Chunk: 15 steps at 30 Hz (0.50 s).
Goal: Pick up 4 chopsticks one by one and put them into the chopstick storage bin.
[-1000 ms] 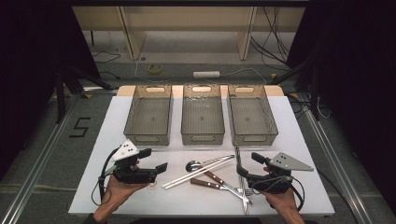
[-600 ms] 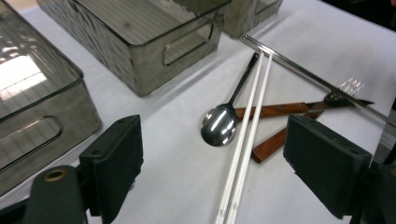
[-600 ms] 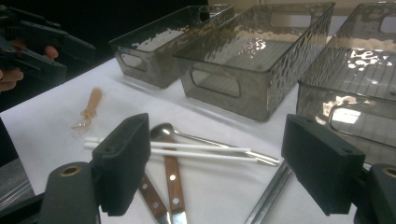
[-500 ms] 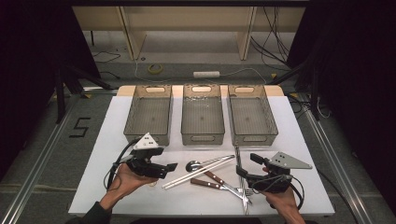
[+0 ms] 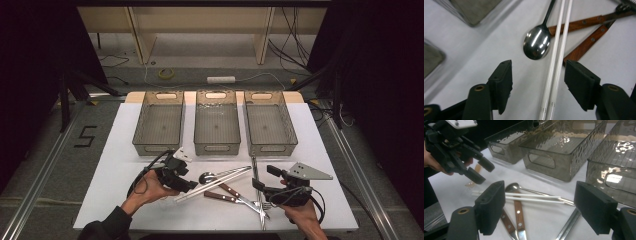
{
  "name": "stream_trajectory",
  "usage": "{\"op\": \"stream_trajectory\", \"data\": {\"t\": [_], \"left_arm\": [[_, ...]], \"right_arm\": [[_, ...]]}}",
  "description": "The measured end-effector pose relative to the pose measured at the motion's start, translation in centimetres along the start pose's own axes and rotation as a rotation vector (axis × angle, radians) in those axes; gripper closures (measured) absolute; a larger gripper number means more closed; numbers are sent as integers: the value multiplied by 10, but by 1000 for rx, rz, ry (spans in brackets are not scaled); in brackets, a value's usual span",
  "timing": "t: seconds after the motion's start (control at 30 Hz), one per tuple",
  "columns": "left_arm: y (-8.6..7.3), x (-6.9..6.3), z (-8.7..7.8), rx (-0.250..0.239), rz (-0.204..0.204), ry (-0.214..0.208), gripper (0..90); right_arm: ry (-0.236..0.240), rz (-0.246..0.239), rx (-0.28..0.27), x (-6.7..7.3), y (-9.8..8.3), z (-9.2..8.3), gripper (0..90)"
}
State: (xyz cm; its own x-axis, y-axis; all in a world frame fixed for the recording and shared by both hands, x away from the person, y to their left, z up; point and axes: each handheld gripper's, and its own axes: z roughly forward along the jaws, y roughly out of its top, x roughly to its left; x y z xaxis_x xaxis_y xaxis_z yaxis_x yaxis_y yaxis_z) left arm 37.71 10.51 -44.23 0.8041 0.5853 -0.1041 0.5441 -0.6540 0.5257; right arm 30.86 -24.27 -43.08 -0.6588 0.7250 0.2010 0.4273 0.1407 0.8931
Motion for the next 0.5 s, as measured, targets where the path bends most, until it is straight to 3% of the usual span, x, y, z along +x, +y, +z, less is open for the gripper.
{"op": "stream_trajectory", "data": {"t": [0.07,0.27,0.5], "left_arm": [[1,1,4,30,14,8,428],[4,1,14,76,36,-18,492],[4,0,20,96,53,-44,549]], "right_arm": [[2,0,5,0,0,0,263],[1,2,18,0,0,1,264],[3,3,23,0,0,2,264]]}}
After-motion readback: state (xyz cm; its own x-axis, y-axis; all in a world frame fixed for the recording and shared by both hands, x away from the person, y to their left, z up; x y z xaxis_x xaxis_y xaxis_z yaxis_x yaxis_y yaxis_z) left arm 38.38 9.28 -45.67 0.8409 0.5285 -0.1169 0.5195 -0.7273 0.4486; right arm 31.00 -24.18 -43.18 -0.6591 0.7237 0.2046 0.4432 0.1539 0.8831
